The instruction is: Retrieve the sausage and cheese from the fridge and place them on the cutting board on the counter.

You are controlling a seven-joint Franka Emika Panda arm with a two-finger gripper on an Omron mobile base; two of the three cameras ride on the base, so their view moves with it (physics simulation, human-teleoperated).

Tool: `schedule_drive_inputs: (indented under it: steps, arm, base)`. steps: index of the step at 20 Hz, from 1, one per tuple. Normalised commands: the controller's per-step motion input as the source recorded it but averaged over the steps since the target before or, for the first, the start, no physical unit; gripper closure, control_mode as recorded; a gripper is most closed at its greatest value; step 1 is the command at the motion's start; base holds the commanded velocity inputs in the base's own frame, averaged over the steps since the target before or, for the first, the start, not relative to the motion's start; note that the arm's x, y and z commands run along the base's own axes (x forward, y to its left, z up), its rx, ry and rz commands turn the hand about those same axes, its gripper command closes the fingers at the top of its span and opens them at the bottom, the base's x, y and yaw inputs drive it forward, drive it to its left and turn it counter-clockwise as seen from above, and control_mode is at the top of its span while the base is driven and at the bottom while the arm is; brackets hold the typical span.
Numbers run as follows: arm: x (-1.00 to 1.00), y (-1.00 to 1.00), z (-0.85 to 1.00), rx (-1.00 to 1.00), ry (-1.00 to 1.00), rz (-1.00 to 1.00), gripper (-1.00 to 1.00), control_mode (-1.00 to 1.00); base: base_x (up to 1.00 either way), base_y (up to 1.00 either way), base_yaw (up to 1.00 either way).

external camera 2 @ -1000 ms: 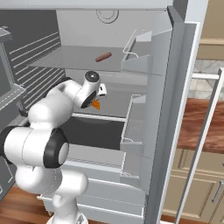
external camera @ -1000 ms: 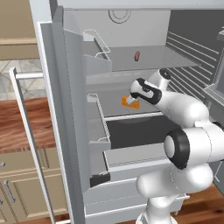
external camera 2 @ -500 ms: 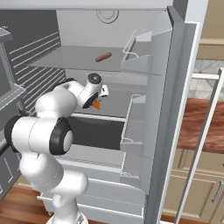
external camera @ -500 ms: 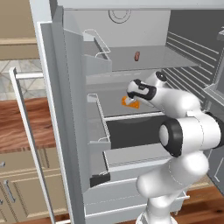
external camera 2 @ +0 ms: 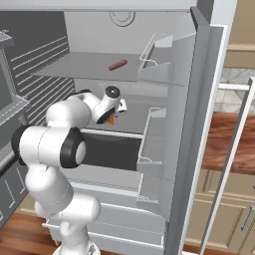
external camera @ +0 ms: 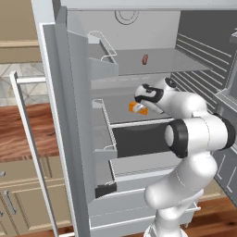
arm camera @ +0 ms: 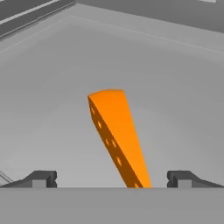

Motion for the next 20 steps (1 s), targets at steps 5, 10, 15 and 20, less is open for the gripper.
schedule_drive_inputs:
  steps: [5,10,15,20]
  arm:
    - [0.03,0.09,-0.24,0.00,0.00,0.06,-1.00,-1.00]
    - [0.00,0.28,-0.15,0.00,0.00,0.07,-1.00,-1.00]
    - [0.00,0.15,0.00,0.00,0.00,0.07,1.00,-1.00]
    - [0.00,0.01,0.00,0.00,0.00,0.03,1.00,-1.00]
  base:
    - [0.00,0.00,0.00]
    - [0.00,0.00,0.00]
    - [0.00,0.00,0.00]
    - [0.00,0.00,0.00]
